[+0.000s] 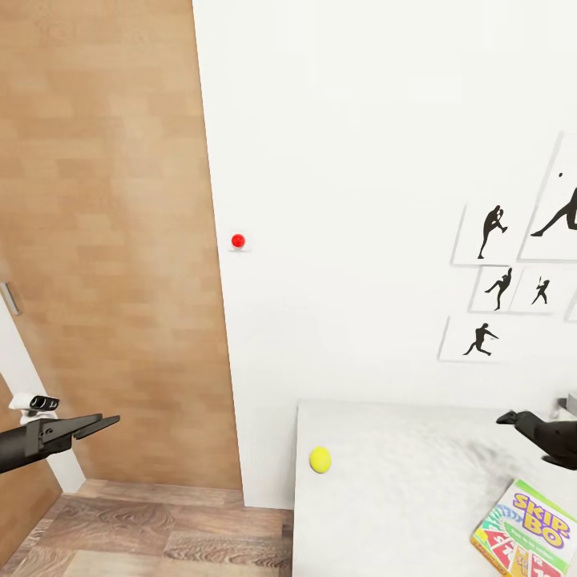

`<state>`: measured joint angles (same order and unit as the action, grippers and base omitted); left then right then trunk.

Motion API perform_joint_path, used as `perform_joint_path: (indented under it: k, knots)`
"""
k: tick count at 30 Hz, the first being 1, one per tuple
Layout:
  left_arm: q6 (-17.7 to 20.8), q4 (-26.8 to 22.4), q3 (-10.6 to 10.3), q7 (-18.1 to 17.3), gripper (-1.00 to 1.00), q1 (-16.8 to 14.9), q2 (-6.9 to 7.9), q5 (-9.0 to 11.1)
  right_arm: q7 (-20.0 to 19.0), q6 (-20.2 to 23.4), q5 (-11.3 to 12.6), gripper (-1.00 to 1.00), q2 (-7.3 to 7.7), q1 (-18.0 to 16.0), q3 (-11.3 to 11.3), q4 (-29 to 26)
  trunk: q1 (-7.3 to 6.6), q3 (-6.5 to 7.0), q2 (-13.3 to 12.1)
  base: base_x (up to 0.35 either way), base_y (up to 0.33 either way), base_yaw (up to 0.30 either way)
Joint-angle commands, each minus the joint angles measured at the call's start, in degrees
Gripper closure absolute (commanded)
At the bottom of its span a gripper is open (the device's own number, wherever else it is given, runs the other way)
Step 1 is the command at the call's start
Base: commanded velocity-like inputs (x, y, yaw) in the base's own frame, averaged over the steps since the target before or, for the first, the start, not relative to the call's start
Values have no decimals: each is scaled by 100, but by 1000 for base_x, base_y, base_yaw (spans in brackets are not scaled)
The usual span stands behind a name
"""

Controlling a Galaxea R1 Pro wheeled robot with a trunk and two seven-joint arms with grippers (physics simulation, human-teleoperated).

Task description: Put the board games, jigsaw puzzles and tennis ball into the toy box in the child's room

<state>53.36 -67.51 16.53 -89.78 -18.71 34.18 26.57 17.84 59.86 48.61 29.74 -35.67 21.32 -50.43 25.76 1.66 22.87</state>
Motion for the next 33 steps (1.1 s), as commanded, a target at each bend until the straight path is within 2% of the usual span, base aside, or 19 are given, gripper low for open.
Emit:
perform_joint_path:
  k: [1, 10, 18, 21, 27, 33]
  knots:
    - [61, 1, -1, -22, -100, -1, 1, -2, 78, 14, 58, -100, 4, -2, 3, 8, 2, -3, 5, 0, 0, 0]
    - [61, 1, -1, -22, -100, -1, 1, -2, 272, 14, -49, -100, 91, -9, 7, 48, 2, -3, 5, 0, 0, 0]
    - [61, 1, -1, -22, -100, -1, 1, -10, 477, 14, -62, -100, 335, -45, 20, 184, 2, -13, 5, 0, -7, 0]
    - [59, 1, -1, -22, -100, -1, 1, -11, 498, 14, -62, -100, 384, -54, 21, 209, 2, -33, 5, 0, -130, 0]
    - [16, -5, -7, -22, -100, -1, 1, -11, 515, 14, -62, -100, 411, -61, 21, 223, 2, -85, 5, 0, -205, 0]
    - [-145, -1, -2, -22, -100, -1, 5, -11, 513, 14, -57, -100, 419, -63, 18, 226, 2, -141, 5, 0, -55, 0]
